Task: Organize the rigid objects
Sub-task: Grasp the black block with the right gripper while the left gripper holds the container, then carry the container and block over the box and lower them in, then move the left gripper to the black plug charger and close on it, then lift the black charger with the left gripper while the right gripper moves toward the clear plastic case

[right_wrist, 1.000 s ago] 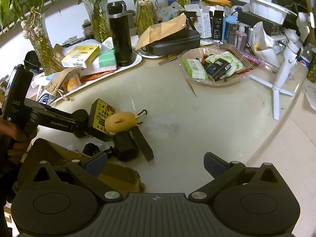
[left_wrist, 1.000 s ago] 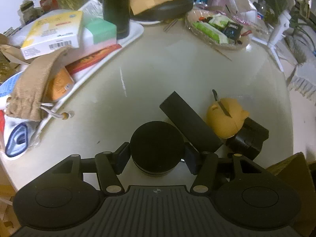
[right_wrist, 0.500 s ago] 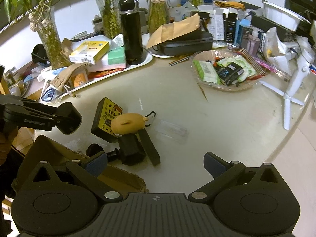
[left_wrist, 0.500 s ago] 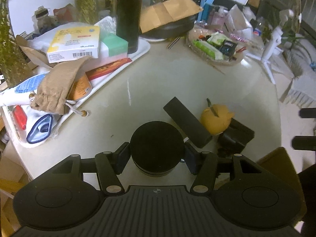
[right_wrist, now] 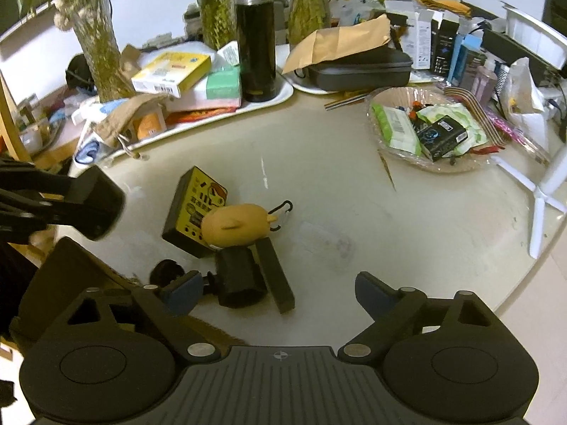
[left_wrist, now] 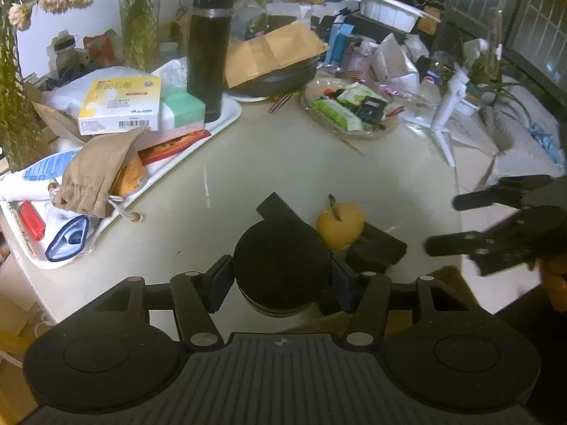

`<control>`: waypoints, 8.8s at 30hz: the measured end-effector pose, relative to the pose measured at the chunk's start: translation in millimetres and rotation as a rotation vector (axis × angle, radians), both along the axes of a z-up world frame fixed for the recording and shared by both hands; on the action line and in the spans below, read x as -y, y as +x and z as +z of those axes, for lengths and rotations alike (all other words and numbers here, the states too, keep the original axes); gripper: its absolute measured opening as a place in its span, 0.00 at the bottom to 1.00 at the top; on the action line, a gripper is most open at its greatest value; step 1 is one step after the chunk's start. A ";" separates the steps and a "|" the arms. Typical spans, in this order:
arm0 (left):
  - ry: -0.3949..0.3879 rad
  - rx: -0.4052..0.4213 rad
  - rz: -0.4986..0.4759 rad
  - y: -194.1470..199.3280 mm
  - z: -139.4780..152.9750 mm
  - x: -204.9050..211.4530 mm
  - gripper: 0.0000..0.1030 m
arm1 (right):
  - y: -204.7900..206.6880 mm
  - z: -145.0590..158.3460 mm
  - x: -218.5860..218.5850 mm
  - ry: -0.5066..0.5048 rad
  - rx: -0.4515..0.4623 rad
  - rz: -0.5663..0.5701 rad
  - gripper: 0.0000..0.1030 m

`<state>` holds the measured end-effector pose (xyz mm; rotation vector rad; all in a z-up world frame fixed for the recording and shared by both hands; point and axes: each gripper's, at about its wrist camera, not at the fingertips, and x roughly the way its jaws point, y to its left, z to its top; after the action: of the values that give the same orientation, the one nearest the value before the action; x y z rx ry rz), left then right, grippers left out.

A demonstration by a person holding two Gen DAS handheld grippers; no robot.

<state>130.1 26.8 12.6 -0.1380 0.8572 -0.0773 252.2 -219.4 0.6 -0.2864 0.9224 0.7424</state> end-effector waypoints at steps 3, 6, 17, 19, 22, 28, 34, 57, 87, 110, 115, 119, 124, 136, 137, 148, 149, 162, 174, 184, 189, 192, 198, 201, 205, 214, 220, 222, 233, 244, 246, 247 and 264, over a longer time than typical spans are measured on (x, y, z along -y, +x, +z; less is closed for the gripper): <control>-0.003 0.008 -0.014 -6.0 4.1 3.0 0.55 | 7.1 -7.4 -6.1 -0.022 -0.012 0.009 0.80; -0.003 0.012 -0.027 -9.6 5.6 5.7 0.55 | 17.0 -17.8 -14.1 -0.045 -0.034 0.006 0.67; 0.011 0.013 -0.060 -12.2 13.0 13.9 0.55 | 35.5 -42.8 -43.4 -0.127 -0.087 0.075 0.37; 0.013 0.014 -0.064 -12.2 14.5 15.4 0.55 | 38.1 -47.4 -46.9 -0.138 -0.106 0.080 0.34; 0.006 0.011 -0.063 -12.9 15.7 15.7 0.55 | 42.1 -53.3 -50.2 -0.140 -0.138 0.070 0.26; 0.010 0.006 -0.068 -17.4 18.5 19.8 0.55 | 37.6 -56.5 -53.8 -0.161 -0.133 0.082 0.17; 0.011 0.013 -0.093 -22.4 22.0 28.8 0.55 | 39.1 -42.5 -45.0 -0.156 -0.105 0.053 0.17; -0.005 0.084 -0.096 -33.3 55.0 40.4 0.55 | 15.1 70.2 -1.3 -0.033 0.073 0.007 0.17; 0.049 0.049 -0.103 -75.7 40.5 42.7 0.55 | -84.9 56.7 44.7 0.164 -0.075 0.009 0.17; 0.087 -0.053 -0.126 -91.8 1.0 48.6 0.55 | -101.3 26.4 29.5 0.146 -0.152 0.053 0.17; 0.092 -0.024 -0.112 -95.9 6.4 50.0 0.56 | -102.4 25.6 27.1 0.142 -0.148 0.053 0.17; 0.085 -0.027 -0.100 -98.0 6.4 49.2 0.56 | -100.5 26.4 24.2 0.124 -0.132 0.060 0.17; 0.084 -0.007 -0.068 -100.6 14.6 46.8 0.56 | -93.7 26.6 10.2 0.059 -0.103 0.102 0.17; 0.063 0.055 -0.053 -101.5 37.6 43.2 0.56 | -91.4 32.0 -17.8 0.007 -0.087 0.217 0.56; 0.065 0.059 -0.058 -101.1 38.3 44.0 0.56 | -92.2 34.5 -16.6 0.014 -0.071 0.209 0.68; 0.079 0.067 -0.057 -95.3 36.1 42.6 0.56 | -93.9 42.9 16.3 0.052 0.029 0.092 1.00; 0.080 0.070 -0.051 -94.5 36.1 41.2 0.56 | -93.4 42.0 20.0 0.056 0.029 0.081 1.00; 0.101 0.039 -0.016 -85.6 21.3 26.0 0.56 | -89.1 39.5 46.9 0.104 0.079 -0.032 1.00; 0.083 0.040 -0.004 -73.1 17.6 20.0 0.56 | -87.7 26.0 39.9 0.075 0.081 -0.017 1.00; 0.039 0.022 0.038 -55.0 12.9 12.2 0.56 | -80.9 25.6 44.6 0.102 0.053 -0.043 1.00; 0.014 0.010 0.044 -42.3 10.0 10.5 0.56 | -80.1 25.4 41.7 0.089 0.055 -0.033 1.00; 0.005 0.004 0.041 -34.8 8.1 11.7 0.56 | -80.8 26.0 41.5 0.085 0.063 -0.033 1.00; -0.027 -0.012 0.053 -19.9 3.1 10.2 0.56 | -80.9 25.5 44.9 0.092 0.066 -0.047 1.00; -0.039 -0.022 0.059 -11.4 0.4 8.7 0.56 | -80.5 25.8 46.4 0.099 0.065 -0.053 1.00; -0.060 -0.037 0.064 1.2 -4.4 8.1 0.56 | -78.6 24.3 48.5 0.107 0.053 -0.063 1.00; -0.179 -0.093 0.112 36.5 -21.9 -6.1 0.56 | -74.2 21.0 51.0 0.116 0.031 -0.075 1.00; -0.286 -0.144 0.191 61.2 -36.9 -21.5 0.55 | -71.6 19.3 52.8 0.123 0.016 -0.083 1.00; -0.330 -0.157 0.215 69.1 -42.2 -25.8 0.55 | -71.3 19.1 53.0 0.124 0.013 -0.084 1.00; -0.505 -0.229 0.319 102.3 -75.7 -35.1 0.54 | -69.0 18.5 56.1 0.136 -0.002 -0.095 1.00; -0.512 -0.283 0.354 116.0 -94.7 -31.9 0.26 | -66.7 18.4 58.3 0.149 -0.013 -0.103 1.00; -0.509 -0.288 0.358 115.0 -93.8 -33.2 0.26 | -66.7 18.8 58.7 0.152 -0.010 -0.102 1.00; -0.503 -0.287 0.357 114.4 -93.2 -33.1 0.26 | -66.8 19.2 58.7 0.155 -0.008 -0.101 1.00; -0.400 -0.205 0.326 90.3 -47.6 -37.9 0.26 | -65.2 23.5 53.9 0.186 -0.017 -0.074 1.00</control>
<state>220.4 64.7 -35.0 -0.6682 1.0055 0.0740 187.0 -273.3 24.1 -0.0820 0.8684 0.7573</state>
